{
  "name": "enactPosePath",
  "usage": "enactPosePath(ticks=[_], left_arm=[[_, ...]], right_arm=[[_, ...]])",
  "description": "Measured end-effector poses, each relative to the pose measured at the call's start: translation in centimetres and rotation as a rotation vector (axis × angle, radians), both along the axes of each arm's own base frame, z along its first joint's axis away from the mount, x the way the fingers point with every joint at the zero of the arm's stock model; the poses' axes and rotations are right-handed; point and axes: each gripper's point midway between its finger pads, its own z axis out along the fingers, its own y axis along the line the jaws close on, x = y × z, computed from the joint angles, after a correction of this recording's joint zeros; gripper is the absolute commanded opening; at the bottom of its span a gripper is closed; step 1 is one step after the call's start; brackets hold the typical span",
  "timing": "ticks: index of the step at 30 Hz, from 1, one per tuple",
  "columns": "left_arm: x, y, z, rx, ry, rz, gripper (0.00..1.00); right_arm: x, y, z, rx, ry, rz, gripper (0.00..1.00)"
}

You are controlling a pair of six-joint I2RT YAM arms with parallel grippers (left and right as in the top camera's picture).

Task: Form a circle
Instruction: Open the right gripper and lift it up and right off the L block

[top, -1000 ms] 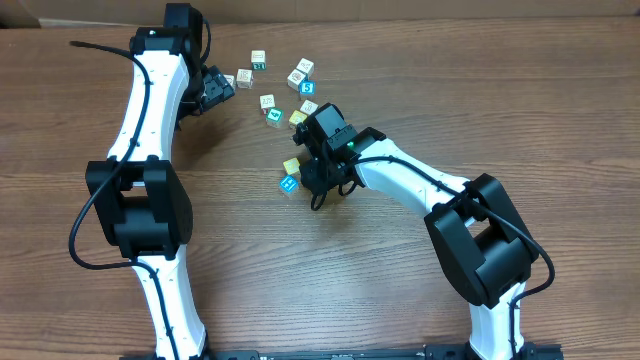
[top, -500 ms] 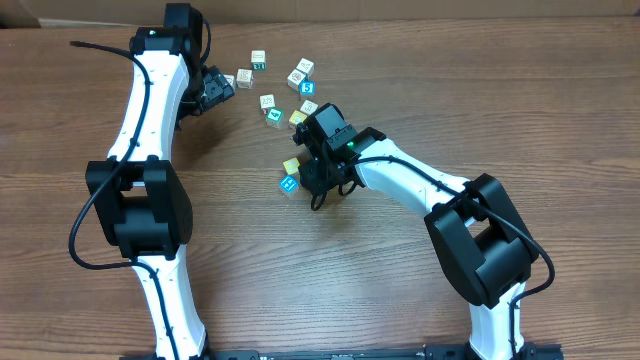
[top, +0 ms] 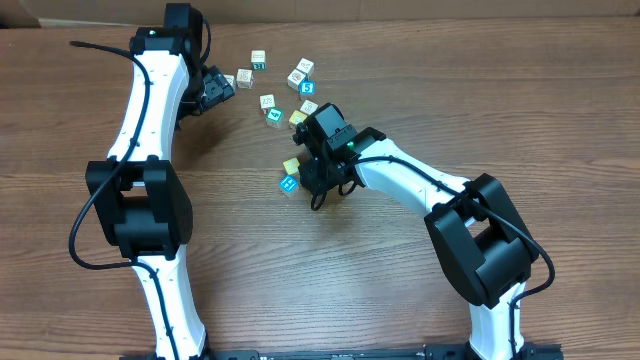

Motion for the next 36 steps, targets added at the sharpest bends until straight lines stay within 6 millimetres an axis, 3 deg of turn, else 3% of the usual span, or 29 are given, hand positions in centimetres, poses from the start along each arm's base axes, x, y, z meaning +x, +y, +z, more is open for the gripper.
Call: enactPosePath(ticks=[5, 11, 13, 15, 18, 27, 36], left_arm=[[0.0, 0.0, 0.0, 0.0, 0.0, 0.0, 0.99], [0.0, 0.0, 0.0, 0.0, 0.0, 0.0, 0.99], [0.0, 0.0, 0.0, 0.0, 0.0, 0.0, 1.0], [0.0, 0.0, 0.0, 0.0, 0.0, 0.0, 1.0], [0.0, 0.0, 0.0, 0.0, 0.0, 0.0, 1.0], [0.0, 0.0, 0.0, 0.0, 0.0, 0.0, 1.0], [0.0, 0.0, 0.0, 0.0, 0.0, 0.0, 1.0]], right_arm=[[0.7, -0.3, 1.5, -0.019, -0.034, -0.014, 0.49], [2.0, -0.5, 6.9, -0.001, -0.145, -0.039, 0.6], [2.5, -0.8, 9.1, 0.017, -0.196, -0.055, 0.72], [2.9, -1.2, 10.6, 0.025, -0.229, -0.07, 0.97], [4.1, -2.6, 12.1, 0.027, -0.269, -0.108, 1.0], [7.2, -9.3, 11.9, -0.025, -0.262, -0.261, 1.0], [7.6, -10.1, 11.9, -0.028, -0.262, -0.279, 1.0]])
